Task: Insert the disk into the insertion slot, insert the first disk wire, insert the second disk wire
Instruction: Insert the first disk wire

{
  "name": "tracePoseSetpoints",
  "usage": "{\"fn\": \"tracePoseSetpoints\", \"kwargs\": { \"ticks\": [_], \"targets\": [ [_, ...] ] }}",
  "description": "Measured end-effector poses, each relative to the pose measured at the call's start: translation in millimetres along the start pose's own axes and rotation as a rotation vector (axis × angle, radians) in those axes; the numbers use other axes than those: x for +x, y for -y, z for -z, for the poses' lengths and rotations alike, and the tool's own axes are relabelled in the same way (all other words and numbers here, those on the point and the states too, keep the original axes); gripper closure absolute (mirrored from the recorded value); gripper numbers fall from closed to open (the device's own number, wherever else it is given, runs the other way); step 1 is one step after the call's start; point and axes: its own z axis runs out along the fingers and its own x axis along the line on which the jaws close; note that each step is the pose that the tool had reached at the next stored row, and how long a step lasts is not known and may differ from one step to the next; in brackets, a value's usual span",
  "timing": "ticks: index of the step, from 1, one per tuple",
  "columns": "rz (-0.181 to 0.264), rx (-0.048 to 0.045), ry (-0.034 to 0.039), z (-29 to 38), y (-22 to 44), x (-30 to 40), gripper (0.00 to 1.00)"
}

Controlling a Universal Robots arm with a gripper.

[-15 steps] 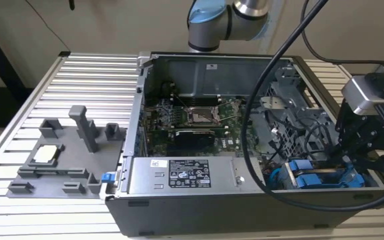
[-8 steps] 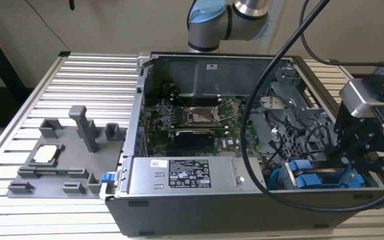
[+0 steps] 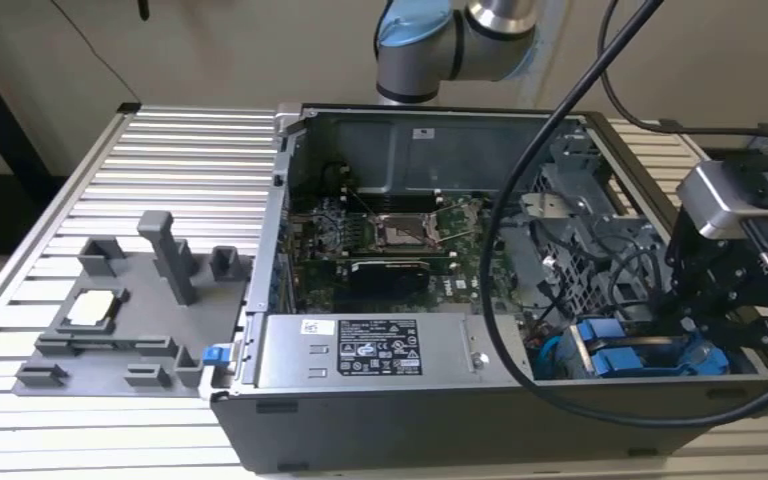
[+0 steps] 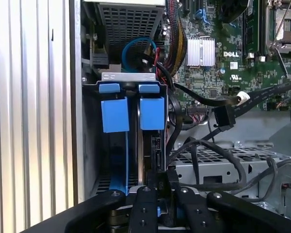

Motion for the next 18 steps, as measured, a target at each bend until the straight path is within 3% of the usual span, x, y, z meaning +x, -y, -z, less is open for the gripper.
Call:
{"fn": "tracePoseSetpoints", "kwargs": {
  "ticks": [1, 7, 18],
  "targets": [
    [0.0, 0.0, -0.0002, 0.1, 0.0, 0.0, 0.73],
    [0.0, 0.0001, -0.0008, 7.1, -0.2, -1.0, 0.73],
    [0.0, 0.0001, -0.001, 34.4, -1.2, -4.6, 0.73]
  ]
}}
